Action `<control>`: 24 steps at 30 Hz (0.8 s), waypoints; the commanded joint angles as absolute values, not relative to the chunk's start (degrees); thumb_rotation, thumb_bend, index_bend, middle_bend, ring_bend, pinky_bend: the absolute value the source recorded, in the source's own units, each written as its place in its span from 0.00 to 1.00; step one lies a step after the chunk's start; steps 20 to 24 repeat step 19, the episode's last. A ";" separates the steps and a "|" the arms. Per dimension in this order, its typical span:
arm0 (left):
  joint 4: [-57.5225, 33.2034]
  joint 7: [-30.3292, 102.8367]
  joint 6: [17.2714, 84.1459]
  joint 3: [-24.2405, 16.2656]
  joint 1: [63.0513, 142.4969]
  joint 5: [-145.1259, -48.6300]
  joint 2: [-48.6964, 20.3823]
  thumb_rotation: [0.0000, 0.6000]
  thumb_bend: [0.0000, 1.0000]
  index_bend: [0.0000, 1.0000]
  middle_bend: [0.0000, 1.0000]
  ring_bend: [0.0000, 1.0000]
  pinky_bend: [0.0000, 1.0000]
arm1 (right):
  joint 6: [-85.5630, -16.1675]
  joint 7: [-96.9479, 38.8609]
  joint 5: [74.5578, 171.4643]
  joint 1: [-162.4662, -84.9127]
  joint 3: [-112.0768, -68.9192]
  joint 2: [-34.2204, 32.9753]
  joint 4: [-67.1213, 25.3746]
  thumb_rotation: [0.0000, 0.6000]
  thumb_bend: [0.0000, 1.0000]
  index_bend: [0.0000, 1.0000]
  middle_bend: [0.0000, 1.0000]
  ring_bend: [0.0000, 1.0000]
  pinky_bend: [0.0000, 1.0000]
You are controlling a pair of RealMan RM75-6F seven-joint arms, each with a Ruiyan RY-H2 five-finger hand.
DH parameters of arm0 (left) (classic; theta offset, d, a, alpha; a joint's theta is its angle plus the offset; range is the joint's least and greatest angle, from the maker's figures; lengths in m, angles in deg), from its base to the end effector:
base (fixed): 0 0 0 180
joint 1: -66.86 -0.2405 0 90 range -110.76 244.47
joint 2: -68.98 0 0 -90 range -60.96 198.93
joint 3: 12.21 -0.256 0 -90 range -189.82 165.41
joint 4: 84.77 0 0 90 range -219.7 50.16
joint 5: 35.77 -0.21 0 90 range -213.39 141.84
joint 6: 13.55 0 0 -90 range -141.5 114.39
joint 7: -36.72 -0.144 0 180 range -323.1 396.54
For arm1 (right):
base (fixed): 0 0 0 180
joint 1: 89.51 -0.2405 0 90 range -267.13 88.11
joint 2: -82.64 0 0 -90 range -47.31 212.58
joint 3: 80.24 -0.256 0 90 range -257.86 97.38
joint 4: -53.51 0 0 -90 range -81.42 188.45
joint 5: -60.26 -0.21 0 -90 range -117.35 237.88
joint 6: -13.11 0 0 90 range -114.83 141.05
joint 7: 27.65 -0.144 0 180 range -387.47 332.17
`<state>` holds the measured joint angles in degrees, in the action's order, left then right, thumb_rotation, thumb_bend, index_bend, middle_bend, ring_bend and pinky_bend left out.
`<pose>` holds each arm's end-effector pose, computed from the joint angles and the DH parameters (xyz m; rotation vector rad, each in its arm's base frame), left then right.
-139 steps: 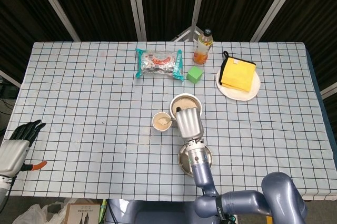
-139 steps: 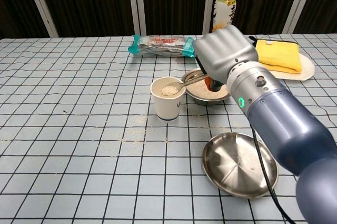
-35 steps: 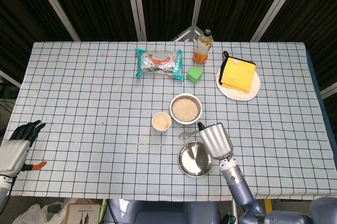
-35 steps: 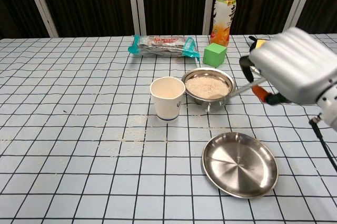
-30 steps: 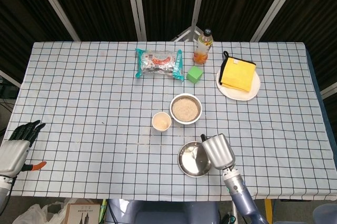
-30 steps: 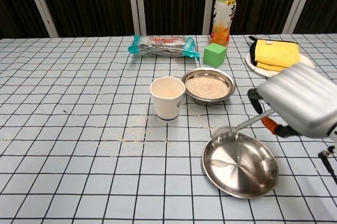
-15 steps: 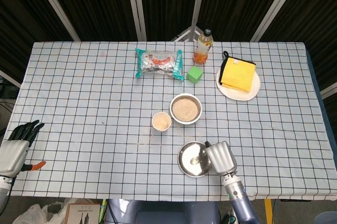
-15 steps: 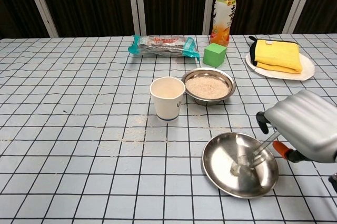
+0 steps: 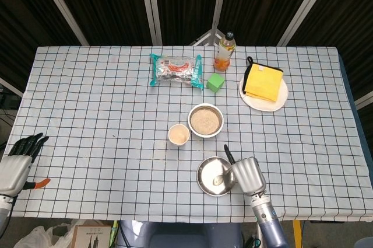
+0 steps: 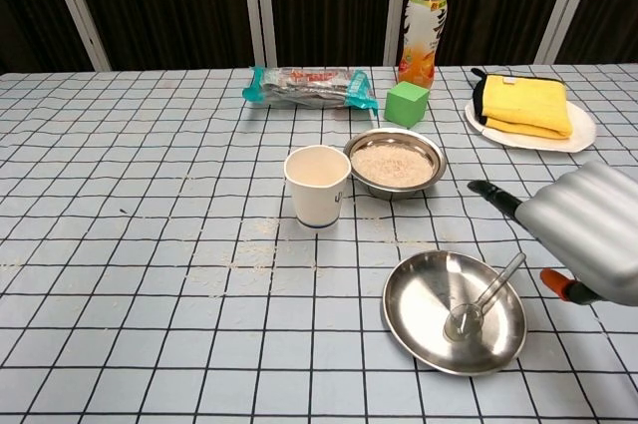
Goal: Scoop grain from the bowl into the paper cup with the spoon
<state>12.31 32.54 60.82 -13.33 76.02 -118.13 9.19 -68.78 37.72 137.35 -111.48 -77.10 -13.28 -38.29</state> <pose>-0.3118 0.1845 0.1455 -1.5393 -1.0155 -0.7147 -0.1889 -0.2121 -0.0256 1.7943 -0.3354 0.5228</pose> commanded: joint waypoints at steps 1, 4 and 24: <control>12.25 32.52 61.08 -13.30 75.94 -118.27 9.17 1.00 0.00 0.00 0.00 0.00 0.00 | -70.92 36.85 138.45 -110.55 -77.54 -10.63 -39.93 1.00 0.36 0.00 0.54 0.59 0.71; 12.02 32.68 62.64 -13.16 75.48 -119.13 8.93 1.00 0.00 0.00 0.00 0.00 0.00 | -73.74 32.72 140.20 -108.47 -76.42 -5.64 -43.47 1.00 0.35 0.00 0.19 0.21 0.41; 8.79 30.76 69.06 -12.44 73.64 -122.50 5.45 1.00 0.00 0.00 0.00 0.00 0.00 | -81.50 -0.18 146.40 -98.01 -69.24 12.98 -46.53 1.00 0.23 0.00 0.00 0.00 0.09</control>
